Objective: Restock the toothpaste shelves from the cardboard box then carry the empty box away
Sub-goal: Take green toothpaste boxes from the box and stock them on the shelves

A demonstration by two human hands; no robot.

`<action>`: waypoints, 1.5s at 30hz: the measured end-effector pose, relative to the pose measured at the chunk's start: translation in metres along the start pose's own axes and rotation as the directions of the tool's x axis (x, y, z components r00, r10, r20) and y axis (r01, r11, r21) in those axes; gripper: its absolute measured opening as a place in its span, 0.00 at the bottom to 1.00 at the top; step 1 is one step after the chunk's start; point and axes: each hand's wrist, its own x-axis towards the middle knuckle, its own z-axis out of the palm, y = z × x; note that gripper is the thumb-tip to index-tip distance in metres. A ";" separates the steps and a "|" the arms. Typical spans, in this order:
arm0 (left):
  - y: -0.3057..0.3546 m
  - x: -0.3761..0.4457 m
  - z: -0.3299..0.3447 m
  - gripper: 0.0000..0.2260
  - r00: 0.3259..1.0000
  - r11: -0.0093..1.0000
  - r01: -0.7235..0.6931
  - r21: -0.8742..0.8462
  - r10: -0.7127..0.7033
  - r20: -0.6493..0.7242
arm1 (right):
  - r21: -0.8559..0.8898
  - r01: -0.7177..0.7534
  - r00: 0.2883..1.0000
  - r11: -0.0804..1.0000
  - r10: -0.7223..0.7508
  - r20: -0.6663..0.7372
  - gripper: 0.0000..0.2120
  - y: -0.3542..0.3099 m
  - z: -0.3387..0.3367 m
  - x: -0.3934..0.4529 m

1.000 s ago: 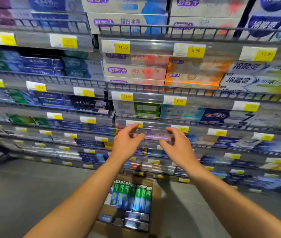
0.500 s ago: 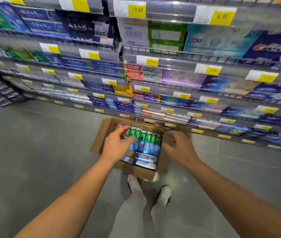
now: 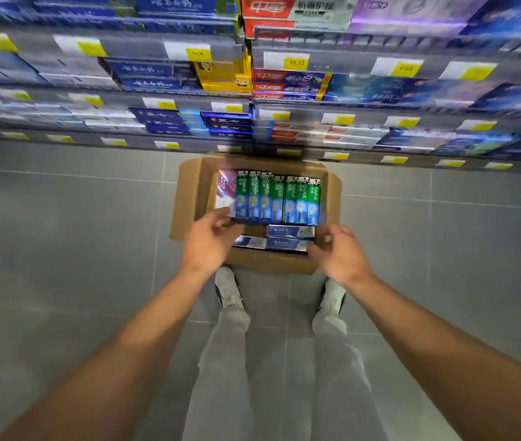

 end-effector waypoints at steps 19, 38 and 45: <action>-0.158 0.260 0.145 0.20 0.987 1.000 0.024 0.015 -0.026 0.161 | 0.012 -0.069 0.994 0.998 0.069 -0.085 0.21 0.139 0.206 0.232; -0.248 0.371 0.200 0.19 0.989 1.000 -0.025 0.018 0.022 0.148 | -0.459 -0.103 0.920 0.882 -0.090 -0.381 0.34 0.201 0.310 0.362; -0.250 0.368 0.200 0.19 0.989 1.000 0.021 -0.017 -0.018 0.149 | -0.323 -0.231 0.912 0.918 0.088 -0.401 0.36 0.204 0.303 0.355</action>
